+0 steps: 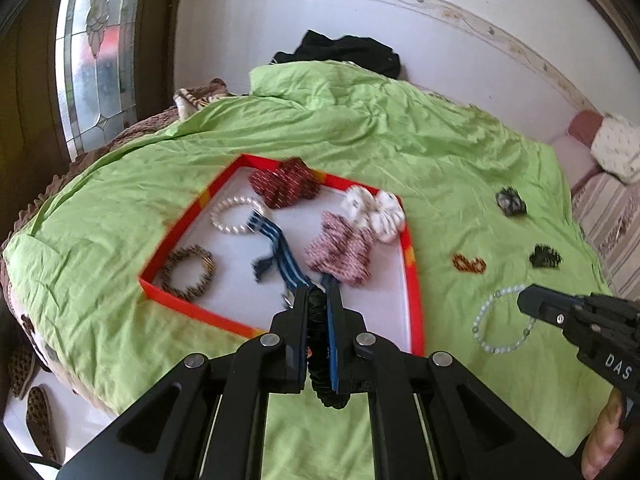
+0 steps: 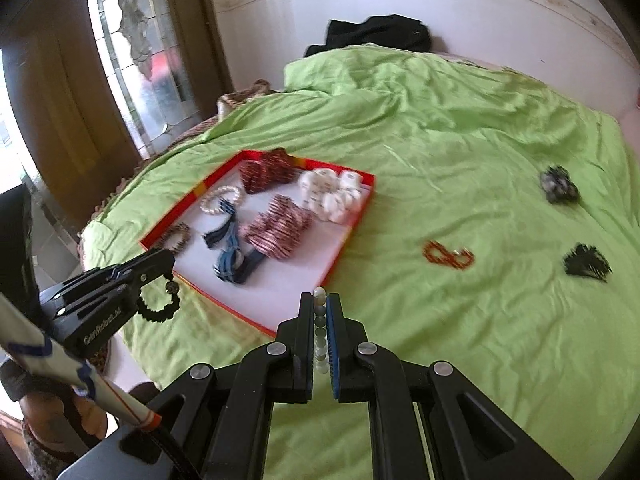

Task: Organize jewelry
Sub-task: 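Carry the black bracelet and pale bead bracelet over the tray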

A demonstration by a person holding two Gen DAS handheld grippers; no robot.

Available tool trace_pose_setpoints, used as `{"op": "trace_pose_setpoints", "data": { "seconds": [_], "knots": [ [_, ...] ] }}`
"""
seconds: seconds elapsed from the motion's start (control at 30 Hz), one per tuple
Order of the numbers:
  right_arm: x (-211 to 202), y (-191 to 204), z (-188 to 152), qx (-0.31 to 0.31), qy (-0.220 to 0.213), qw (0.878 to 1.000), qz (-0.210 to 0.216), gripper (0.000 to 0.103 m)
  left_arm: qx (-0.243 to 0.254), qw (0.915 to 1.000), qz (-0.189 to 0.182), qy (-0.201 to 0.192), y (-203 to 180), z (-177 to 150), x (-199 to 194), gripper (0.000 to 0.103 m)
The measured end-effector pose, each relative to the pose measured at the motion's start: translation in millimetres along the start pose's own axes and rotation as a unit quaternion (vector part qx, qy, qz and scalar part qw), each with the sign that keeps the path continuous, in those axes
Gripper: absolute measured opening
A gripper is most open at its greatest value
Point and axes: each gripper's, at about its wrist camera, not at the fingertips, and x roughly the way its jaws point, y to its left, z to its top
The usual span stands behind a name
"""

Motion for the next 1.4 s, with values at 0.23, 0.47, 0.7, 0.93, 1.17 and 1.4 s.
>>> {"op": "trace_pose_setpoints", "data": {
  "seconds": [0.23,0.47,0.7,0.93,1.17,1.4],
  "knots": [
    [20,26,28,-0.027,-0.003,0.999,0.017,0.007,-0.031,0.9991,-0.029,0.007,36,34,11,0.007],
    [56,41,37,-0.043,0.016,0.998,0.031,0.007,-0.007,0.9990,-0.034,0.026,31,63,48,0.007],
    [92,37,32,-0.034,0.046,0.997,0.043,0.007,0.001,0.9963,-0.042,0.075,27,85,115,0.007],
    [123,29,28,-0.024,0.072,0.996,0.048,0.007,-0.007,0.9935,-0.037,0.107,29,91,163,0.007],
    [145,30,23,-0.026,0.091,0.994,0.050,0.007,-0.009,0.9924,-0.032,0.119,32,92,187,0.007],
    [156,28,18,-0.025,0.101,0.993,0.055,0.007,-0.007,0.9924,-0.022,0.121,32,91,197,0.008]
  ]
}}
